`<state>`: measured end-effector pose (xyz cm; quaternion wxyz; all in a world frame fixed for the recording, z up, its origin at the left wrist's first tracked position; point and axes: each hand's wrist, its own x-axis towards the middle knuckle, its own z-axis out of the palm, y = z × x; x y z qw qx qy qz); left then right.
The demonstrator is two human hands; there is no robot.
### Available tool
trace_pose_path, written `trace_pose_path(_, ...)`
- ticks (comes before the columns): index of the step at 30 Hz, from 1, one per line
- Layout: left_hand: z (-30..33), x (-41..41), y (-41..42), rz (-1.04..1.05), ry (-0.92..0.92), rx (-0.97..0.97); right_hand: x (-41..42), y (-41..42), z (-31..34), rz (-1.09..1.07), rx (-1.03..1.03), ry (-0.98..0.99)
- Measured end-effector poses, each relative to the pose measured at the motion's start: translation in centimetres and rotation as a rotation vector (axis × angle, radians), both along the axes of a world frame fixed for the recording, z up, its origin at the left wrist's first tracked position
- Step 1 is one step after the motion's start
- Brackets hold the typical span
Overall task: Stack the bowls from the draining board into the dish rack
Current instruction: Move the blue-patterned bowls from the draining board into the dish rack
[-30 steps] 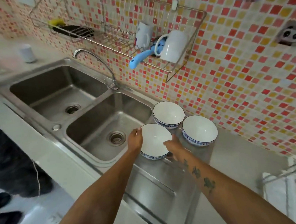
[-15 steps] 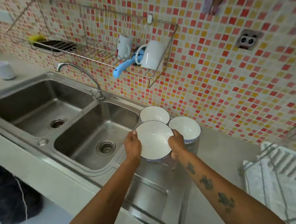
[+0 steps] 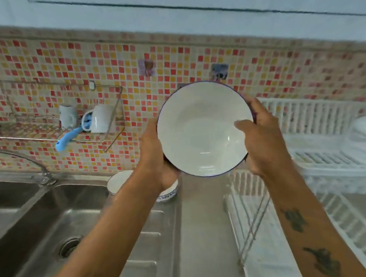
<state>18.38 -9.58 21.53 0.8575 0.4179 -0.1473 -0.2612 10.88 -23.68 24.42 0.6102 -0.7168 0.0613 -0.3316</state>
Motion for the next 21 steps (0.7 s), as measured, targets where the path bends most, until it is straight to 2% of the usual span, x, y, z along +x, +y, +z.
trace_pose_path(7,5.1,-4.8,-8.2,-0.594,-0.059,0.089,-8.6,-8.5,4.9,-0.221,-0.016,-0.118)
trace_pose_path(10,7.0,-5.1,-12.1,-0.738,-0.088,0.158,-10.1,-12.2,5.5,-0.281,0.051,-0.139)
trace_pose_path(13,8.8,-5.4,-15.8,-0.709,-0.112,0.223,-10.6,-16.0,6.5,-0.181,0.128,-0.123)
trace_pose_path(16,9.3,-5.4,-18.7,-0.546,-0.189,0.273,-10.8,-19.6,7.1,0.001,0.202,0.103)
trace_pose_path(18,8.9,-5.4,-20.1,-0.483,-0.272,0.322,-10.5,-22.2,6.8,0.039,0.298,0.262)
trace_pose_path(21,7.7,-5.2,-22.4,-0.350,-0.429,0.453,-9.0,-25.2,6.0,0.049,0.381,0.400)
